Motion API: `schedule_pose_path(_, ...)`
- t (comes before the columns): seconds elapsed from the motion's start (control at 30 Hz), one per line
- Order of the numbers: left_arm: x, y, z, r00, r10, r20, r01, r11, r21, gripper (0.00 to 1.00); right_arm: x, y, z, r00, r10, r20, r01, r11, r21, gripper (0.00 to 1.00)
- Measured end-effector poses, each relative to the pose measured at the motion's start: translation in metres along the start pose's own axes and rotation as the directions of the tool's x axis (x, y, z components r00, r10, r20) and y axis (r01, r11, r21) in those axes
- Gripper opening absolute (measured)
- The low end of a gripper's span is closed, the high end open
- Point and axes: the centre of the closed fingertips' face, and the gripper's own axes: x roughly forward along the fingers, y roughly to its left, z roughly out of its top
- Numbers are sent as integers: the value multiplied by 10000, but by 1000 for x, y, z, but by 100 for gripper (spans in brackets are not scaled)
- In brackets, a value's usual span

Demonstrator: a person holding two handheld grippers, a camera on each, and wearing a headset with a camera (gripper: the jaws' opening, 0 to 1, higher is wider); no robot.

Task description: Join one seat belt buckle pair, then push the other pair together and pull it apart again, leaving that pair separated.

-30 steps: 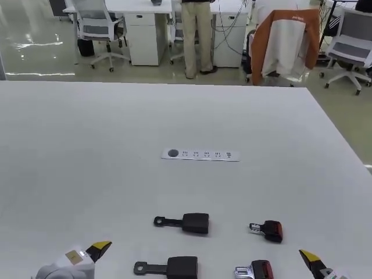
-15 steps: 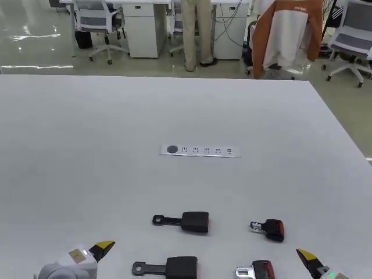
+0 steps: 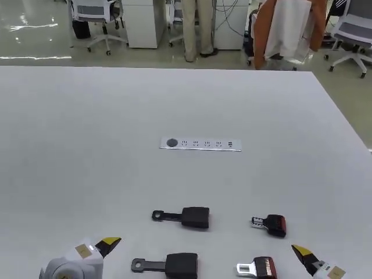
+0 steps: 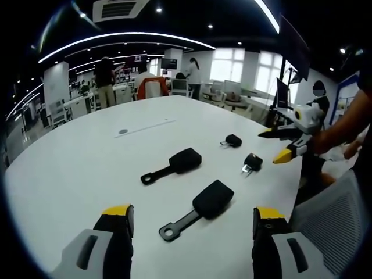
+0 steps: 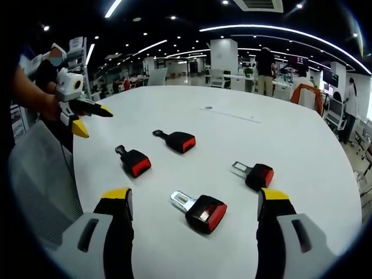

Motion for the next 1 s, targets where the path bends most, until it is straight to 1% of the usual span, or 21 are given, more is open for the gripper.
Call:
schedule_pose_path(0.13,6,-1,2,9999,-119,-34,119,9999,47,85,5,-3,-3,9999,123,-96,-123,9999,26,87)
schedule_pose_path(0.4,22,0,0,9991,-404,-148,407,9991,150,84,10,2,-6,9987,419,-303,-417,9991,95,85)
schedule_pose_path(0.5,28,-2,-1,9983,-527,-247,532,9983,222,83,14,2,-11,9977,543,-416,-540,9985,88,85)
schedule_pose_path(0.6,33,-3,-5,9973,-636,-354,646,9975,279,83,17,1,-13,9968,640,-483,-635,9979,111,85)
schedule_pose_path(0.83,43,-1,-6,9956,-811,-479,829,9959,375,82,24,-1,-16,9931,959,-682,-961,9954,4,84)
schedule_pose_path(0.93,45,-1,-9,9936,-926,-648,957,9943,469,81,27,0,-16,9905,1118,-797,-1129,9936,-86,83)
schedule_pose_path(1.0,48,-3,-9,9915,-1057,-758,1107,9917,653,81,30,1,-16,9877,1295,-873,-1312,9913,-138,83)
